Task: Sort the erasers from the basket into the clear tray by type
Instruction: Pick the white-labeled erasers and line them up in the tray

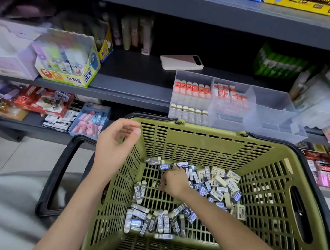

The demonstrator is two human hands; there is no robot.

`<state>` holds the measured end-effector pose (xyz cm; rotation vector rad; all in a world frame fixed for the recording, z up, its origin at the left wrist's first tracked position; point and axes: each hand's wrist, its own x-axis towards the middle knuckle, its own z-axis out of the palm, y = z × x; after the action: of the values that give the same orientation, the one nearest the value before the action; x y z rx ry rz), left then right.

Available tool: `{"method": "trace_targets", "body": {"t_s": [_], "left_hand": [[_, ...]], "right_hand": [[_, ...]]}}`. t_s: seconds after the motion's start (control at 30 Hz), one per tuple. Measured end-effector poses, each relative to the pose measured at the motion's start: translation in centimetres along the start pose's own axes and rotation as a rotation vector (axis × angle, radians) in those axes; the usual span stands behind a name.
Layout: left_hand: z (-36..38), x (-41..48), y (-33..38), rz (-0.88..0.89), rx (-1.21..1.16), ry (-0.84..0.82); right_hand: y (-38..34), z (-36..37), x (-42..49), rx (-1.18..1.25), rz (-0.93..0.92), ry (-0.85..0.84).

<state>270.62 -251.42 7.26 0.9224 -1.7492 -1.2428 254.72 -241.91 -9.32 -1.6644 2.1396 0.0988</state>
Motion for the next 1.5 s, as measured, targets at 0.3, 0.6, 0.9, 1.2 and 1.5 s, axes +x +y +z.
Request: {"method": "trace_targets", "body": {"t_s": [0.3,0.6,0.9,1.2,1.5], "left_hand": [[-0.3,0.0,0.0,0.014,-0.002,-0.030],[-0.4,0.1,-0.4,0.014,0.010,-0.053],[-0.4,0.1,-0.2,-0.004,0.003,-0.060],[-0.4,0.1,-0.1,0.024,0.019,-0.062],[-0.3,0.1,0.0,0.034,0.064,-0.075]], "right_hand": [[-2.2,-0.2,2.2,0.253,-0.100,0.334],[-2.6,0.6,2.4,0.039,-0.070,0.390],[-1.7,1.6,2.9,0.230,0.171,0.278],[-1.7,2.6,2.5,0.040,0.000,0.406],[-2.7,2.1,2.4,0.377,-0.071,0.278]]}}
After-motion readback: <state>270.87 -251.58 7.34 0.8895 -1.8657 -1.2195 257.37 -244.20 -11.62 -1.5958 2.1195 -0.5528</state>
